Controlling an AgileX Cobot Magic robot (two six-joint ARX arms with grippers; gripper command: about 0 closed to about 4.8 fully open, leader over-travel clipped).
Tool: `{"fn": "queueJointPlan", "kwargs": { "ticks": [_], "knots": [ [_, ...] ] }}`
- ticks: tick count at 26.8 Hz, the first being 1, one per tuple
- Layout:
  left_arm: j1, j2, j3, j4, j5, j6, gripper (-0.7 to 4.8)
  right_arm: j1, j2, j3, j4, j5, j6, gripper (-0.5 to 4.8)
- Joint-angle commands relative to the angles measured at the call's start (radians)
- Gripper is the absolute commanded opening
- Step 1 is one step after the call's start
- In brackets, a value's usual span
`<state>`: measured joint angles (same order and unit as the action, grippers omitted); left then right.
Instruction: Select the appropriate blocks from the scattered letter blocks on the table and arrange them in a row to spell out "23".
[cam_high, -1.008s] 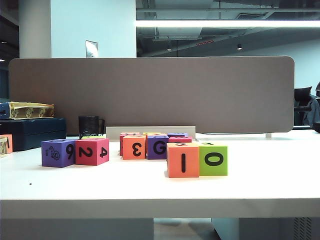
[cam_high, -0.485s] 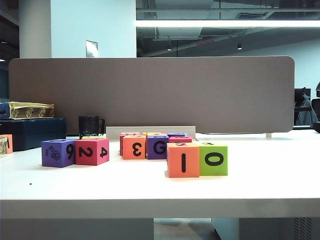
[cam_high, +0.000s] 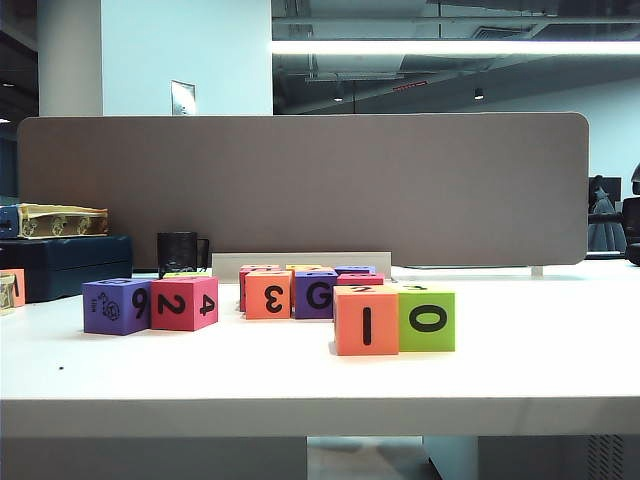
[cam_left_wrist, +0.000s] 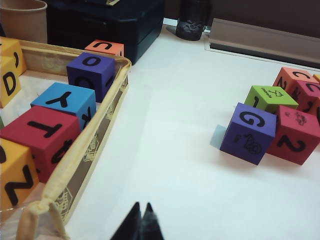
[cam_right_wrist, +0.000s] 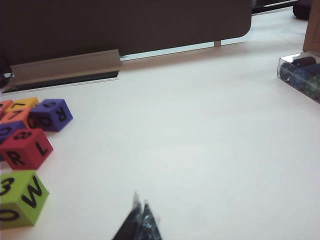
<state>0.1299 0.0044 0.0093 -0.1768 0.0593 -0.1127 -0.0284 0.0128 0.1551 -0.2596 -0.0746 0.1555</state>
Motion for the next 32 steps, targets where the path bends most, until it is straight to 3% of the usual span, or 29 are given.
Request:
{"fn": "queueJointPlan", "kwargs": {
  "ticks": [1, 6, 32],
  "knots": [
    [0.001, 0.0, 0.002, -0.002, 0.006, 0.0, -0.06, 0.0, -0.013, -0.035, 0.015, 0.015, 0.002, -0.01],
    [0.001, 0.0, 0.002, -0.002, 0.006, 0.0, -0.06, 0.0, -0.013, -0.137, 0.135, 0.016, 0.003, -0.01],
    [0.001, 0.0, 0.002, -0.002, 0.006, 0.0, -0.05, 0.0, -0.013, -0.154, 0.078, 0.05, -0.006, -0.01]
  ]
}}
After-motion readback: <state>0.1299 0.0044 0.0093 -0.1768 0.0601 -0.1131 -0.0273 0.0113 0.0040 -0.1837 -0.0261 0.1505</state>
